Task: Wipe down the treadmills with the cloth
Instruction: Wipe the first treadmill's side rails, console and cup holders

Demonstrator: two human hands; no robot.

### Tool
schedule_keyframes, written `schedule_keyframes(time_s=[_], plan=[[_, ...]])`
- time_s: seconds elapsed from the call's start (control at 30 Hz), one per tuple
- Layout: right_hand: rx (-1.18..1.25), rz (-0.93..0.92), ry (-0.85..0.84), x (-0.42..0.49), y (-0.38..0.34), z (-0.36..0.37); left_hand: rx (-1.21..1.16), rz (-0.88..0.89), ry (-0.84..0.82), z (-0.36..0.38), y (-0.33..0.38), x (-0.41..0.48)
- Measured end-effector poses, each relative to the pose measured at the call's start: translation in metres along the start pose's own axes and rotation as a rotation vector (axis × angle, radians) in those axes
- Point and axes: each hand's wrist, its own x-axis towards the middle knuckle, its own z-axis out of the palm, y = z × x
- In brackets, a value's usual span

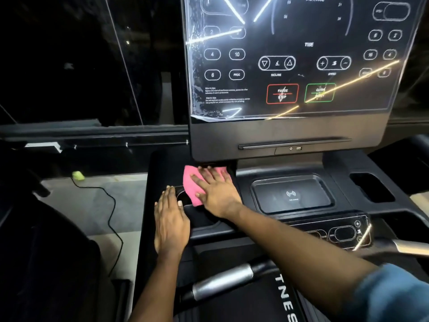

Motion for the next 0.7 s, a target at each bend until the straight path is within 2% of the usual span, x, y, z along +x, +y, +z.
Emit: schedule_keyframes(time_s=[0.07, 0.23, 0.33, 0.4, 0.43, 0.5, 0.63, 0.67, 0.7], plan=[[0.082, 0.071, 0.039, -0.022, 0.011, 0.004, -0.002, 0.0, -0.005, -0.001, -0.001, 0.001], [0.205, 0.487, 0.142, -0.05, 0.009, 0.008, 0.004, 0.032, -0.043, -0.004, 0.001, -0.001], [0.365, 0.825, 0.323, -0.04, 0.016, 0.003, -0.034, 0.053, -0.088, -0.008, 0.0, -0.004], [0.569, 1.065, 0.46, -0.024, 0.036, -0.013, -0.064, 0.06, -0.096, -0.009, 0.0, -0.005], [0.671, 1.129, 0.488, -0.015, 0.045, -0.021, -0.071, 0.06, -0.094, -0.009, 0.0, -0.004], [0.695, 1.112, 0.45, -0.001, 0.048, -0.027, -0.085, 0.049, -0.081, -0.007, 0.0, -0.002], [0.377, 0.824, 0.434, -0.011, 0.0, -0.003, -0.155, 0.029, -0.057, -0.007, 0.001, -0.001], [0.399, 0.785, 0.465, -0.02, -0.008, -0.004, -0.189, 0.021, -0.051, -0.008, 0.001, -0.001], [0.491, 0.821, 0.511, -0.028, -0.013, -0.012, -0.236, 0.007, -0.046, -0.01, 0.001, -0.001]])
